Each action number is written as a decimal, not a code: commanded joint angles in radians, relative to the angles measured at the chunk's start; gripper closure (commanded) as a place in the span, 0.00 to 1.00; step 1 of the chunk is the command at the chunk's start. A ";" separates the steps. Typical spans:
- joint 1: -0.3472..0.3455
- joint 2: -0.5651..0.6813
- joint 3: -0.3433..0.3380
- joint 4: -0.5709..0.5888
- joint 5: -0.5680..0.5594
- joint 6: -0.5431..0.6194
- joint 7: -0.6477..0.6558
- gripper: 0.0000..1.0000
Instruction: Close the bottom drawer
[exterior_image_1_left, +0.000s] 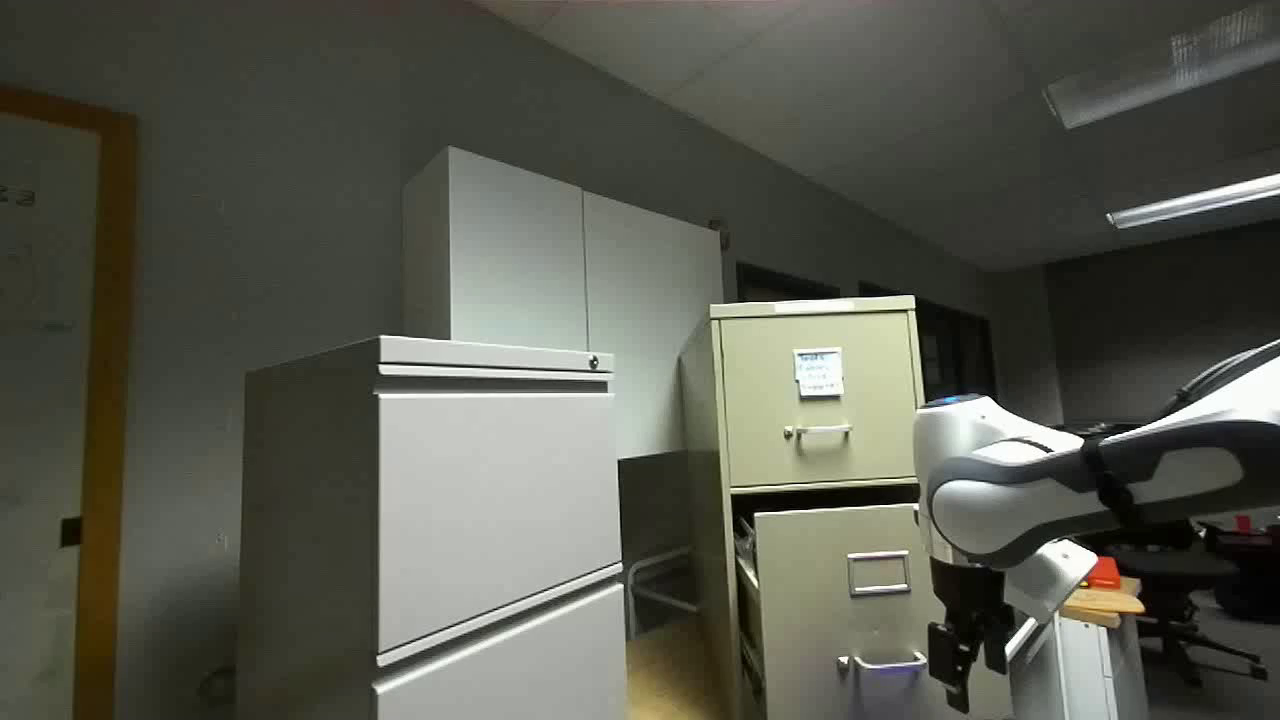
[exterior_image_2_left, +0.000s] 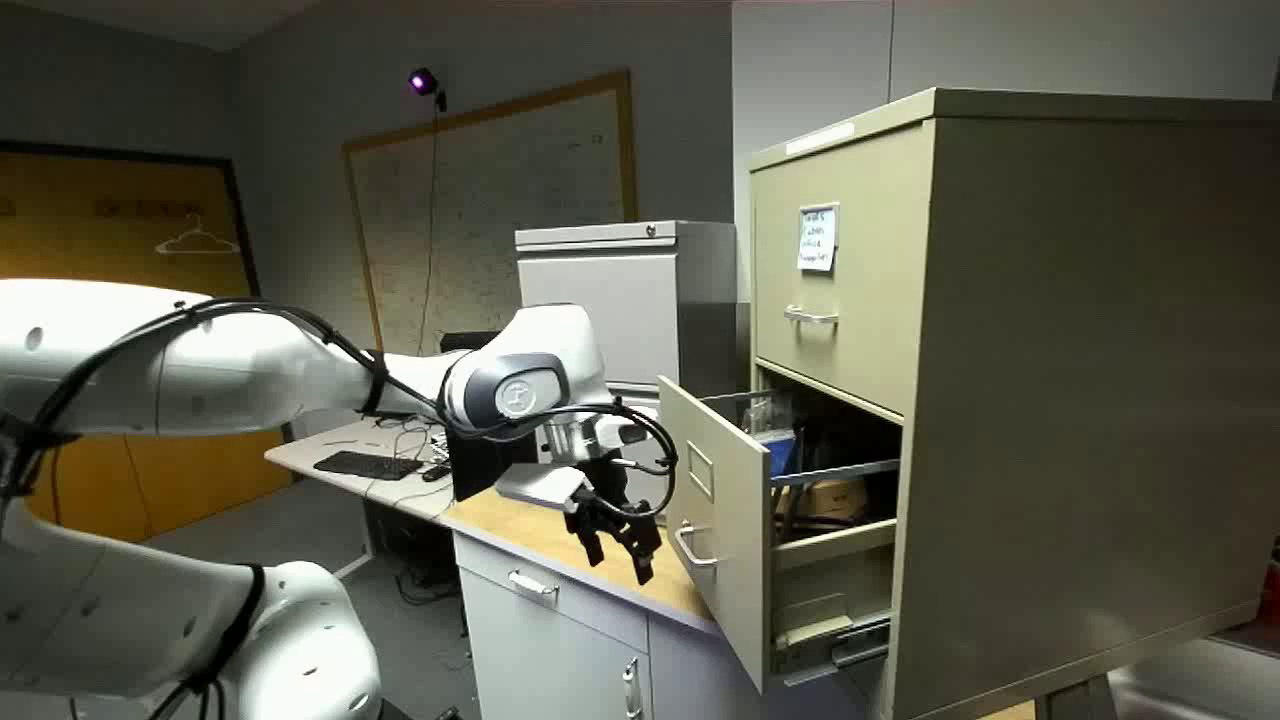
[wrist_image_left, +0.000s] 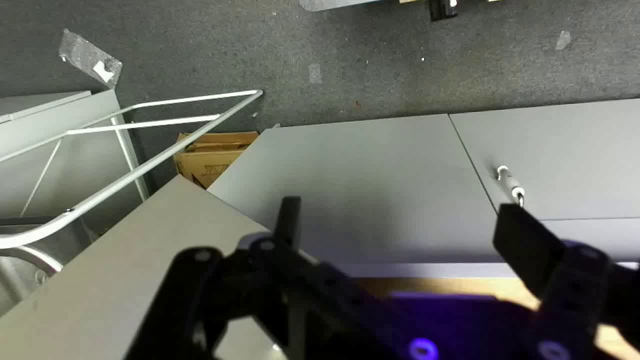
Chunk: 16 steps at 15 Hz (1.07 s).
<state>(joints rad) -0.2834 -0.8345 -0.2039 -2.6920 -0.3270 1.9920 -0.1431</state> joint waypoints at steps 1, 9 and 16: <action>0.007 -0.001 -0.005 0.003 -0.004 -0.004 0.004 0.00; -0.004 0.020 0.010 0.029 0.009 0.007 0.073 0.25; -0.003 0.000 0.041 0.071 0.118 0.155 0.282 0.73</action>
<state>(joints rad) -0.2834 -0.8308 -0.1849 -2.6528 -0.2620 2.0817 0.0590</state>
